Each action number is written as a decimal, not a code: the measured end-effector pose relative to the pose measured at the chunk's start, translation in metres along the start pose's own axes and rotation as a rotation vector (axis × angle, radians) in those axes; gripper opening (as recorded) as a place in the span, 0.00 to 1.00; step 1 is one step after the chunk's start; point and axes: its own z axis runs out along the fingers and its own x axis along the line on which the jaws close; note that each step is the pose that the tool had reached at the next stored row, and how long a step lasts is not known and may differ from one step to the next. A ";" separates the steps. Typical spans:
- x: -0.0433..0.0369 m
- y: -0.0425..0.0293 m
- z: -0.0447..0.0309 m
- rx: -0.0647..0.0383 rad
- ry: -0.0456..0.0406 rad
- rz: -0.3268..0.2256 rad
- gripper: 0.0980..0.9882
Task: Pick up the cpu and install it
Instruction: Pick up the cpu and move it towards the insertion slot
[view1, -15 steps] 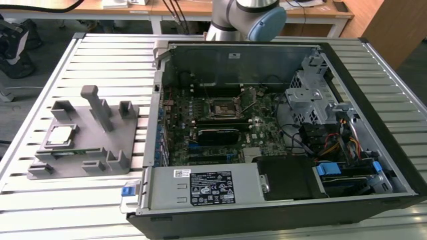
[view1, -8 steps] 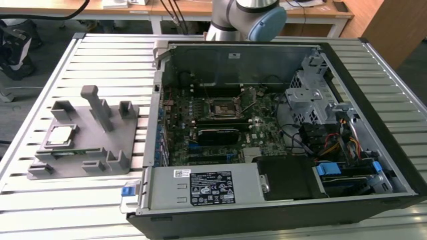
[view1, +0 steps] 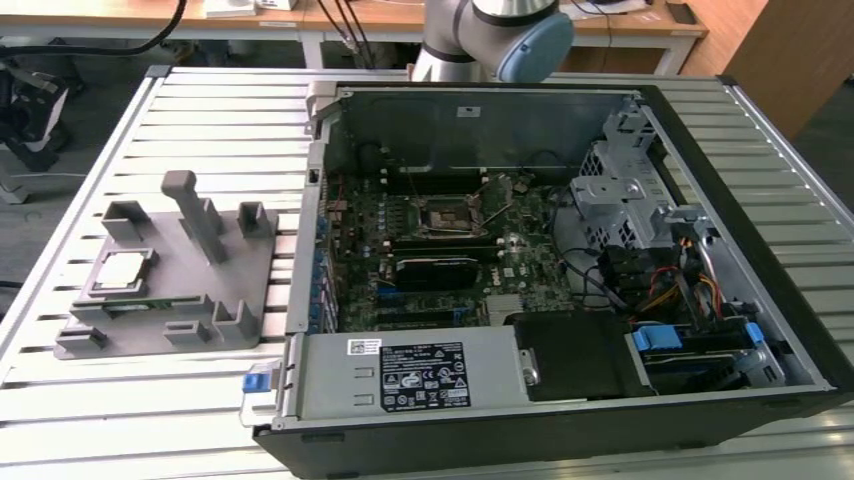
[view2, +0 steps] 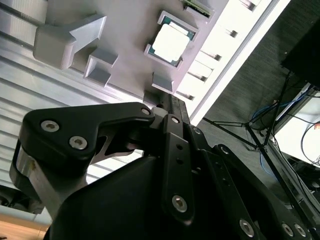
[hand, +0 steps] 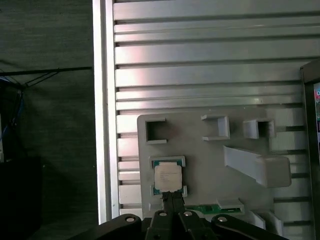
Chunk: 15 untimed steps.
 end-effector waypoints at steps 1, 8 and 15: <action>0.0000 -0.0004 0.0013 -0.001 0.0003 -0.004 0.01; -0.0003 -0.0031 0.0081 -0.041 0.0030 -0.018 0.01; -0.0004 -0.0039 0.0164 -0.040 0.0166 -0.095 0.01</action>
